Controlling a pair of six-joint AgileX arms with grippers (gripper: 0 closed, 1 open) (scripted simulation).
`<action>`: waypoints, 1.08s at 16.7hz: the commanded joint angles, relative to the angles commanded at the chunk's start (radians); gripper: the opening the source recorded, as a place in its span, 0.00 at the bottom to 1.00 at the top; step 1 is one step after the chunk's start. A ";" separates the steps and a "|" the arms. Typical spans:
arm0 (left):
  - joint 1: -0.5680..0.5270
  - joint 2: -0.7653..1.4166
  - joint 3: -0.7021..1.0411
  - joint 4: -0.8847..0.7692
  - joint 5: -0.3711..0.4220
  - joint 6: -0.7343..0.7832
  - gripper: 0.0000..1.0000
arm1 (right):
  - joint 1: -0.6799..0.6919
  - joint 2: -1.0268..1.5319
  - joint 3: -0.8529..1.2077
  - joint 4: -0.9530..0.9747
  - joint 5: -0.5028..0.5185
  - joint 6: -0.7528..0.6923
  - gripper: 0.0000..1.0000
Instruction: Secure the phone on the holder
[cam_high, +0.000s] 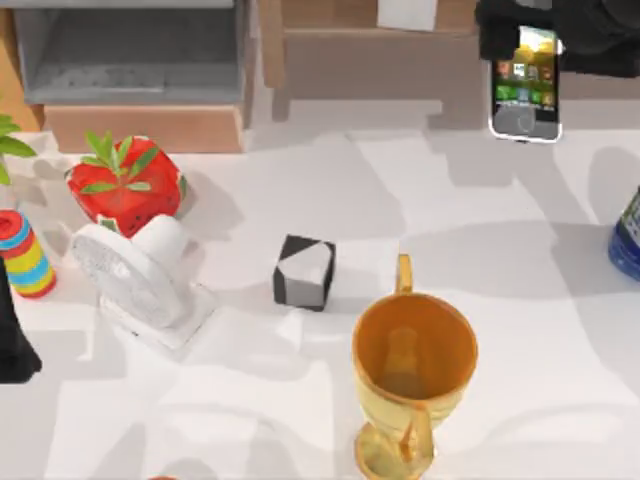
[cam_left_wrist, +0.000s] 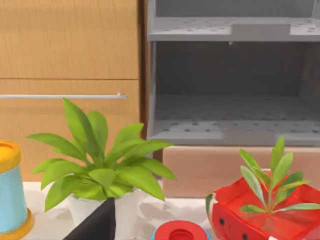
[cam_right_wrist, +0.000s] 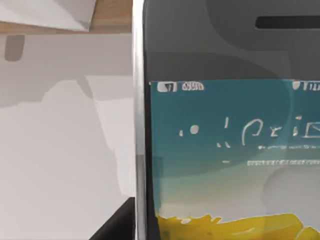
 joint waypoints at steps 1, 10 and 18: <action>0.000 0.000 0.000 0.000 0.000 0.000 1.00 | -0.054 -0.032 -0.003 0.038 -0.026 -0.049 0.00; 0.000 0.000 0.000 0.000 0.000 0.000 1.00 | -0.624 -0.262 -0.245 0.312 -0.340 -0.532 0.00; 0.000 0.000 0.000 0.000 0.000 0.000 1.00 | -1.027 -0.360 -0.596 0.487 -0.682 -0.846 0.00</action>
